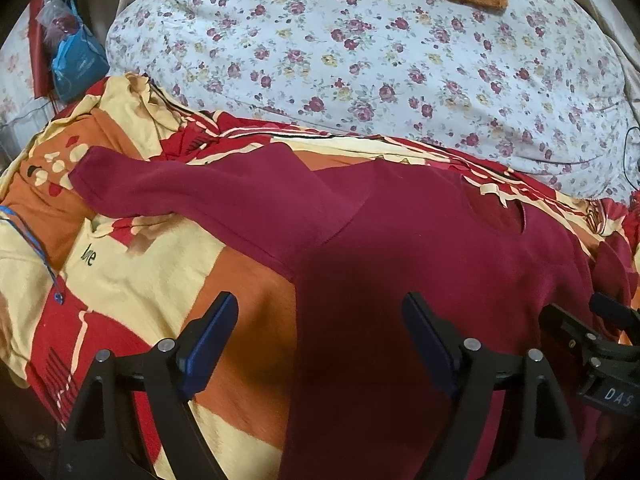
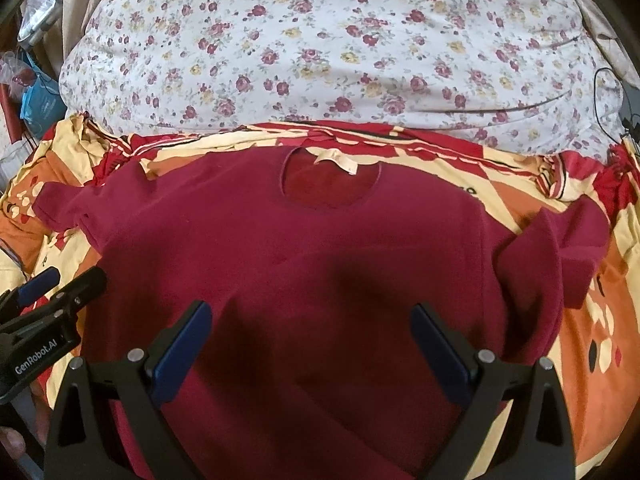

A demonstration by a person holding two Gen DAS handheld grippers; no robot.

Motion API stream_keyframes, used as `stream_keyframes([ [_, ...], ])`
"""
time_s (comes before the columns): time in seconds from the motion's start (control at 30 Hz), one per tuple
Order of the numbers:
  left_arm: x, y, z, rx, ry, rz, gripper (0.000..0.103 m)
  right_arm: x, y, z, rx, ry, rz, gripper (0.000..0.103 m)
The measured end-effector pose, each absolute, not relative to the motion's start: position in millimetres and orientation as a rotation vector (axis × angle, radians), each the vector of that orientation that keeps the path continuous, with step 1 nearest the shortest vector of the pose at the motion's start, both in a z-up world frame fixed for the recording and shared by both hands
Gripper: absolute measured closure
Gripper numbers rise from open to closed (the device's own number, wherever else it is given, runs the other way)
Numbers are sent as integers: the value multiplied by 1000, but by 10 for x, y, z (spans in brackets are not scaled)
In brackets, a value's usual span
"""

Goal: Fold small clothes

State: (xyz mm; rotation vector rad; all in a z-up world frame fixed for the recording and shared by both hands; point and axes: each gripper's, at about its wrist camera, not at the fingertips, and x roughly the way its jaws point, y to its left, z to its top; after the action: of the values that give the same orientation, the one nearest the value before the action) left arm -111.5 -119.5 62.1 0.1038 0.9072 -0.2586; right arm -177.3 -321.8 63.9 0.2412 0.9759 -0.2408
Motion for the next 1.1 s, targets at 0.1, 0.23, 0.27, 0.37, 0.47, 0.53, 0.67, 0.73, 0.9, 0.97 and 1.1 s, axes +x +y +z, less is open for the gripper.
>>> stream_keyframes([
  [0.1,-1093,-1169,613,100,910,-255,27,-1750,-3194,623,241,980,-234,2],
  [0.23,-1073,-1137,595,97,914,-247,27,-1730,-3163,611,238,984,-226,2],
  [0.27,-1072,-1134,590,98,913,-243,27,-1726,-3156,610,237,984,-226,2],
  [0.37,-1073,-1132,587,110,905,-238,27,-1715,-3144,606,236,984,-221,2],
  [0.47,-1079,-1132,595,113,898,-243,27,-1708,-3148,599,233,987,-222,2],
  [0.53,-1086,-1125,606,114,888,-239,27,-1706,-3152,597,237,988,-221,2],
  [0.67,-1076,-1101,618,103,885,-246,27,-1702,-3150,598,237,988,-220,2],
  [0.73,-1068,-1089,620,100,885,-239,27,-1697,-3142,599,236,988,-218,2],
  [0.9,-1050,-1061,613,92,888,-227,27,-1683,-3122,595,230,989,-217,2],
  [0.97,-1045,-1050,610,86,891,-227,27,-1681,-3118,592,233,989,-217,2],
  [1.1,-1047,-1046,600,91,890,-221,27,-1681,-3108,587,231,990,-219,2],
])
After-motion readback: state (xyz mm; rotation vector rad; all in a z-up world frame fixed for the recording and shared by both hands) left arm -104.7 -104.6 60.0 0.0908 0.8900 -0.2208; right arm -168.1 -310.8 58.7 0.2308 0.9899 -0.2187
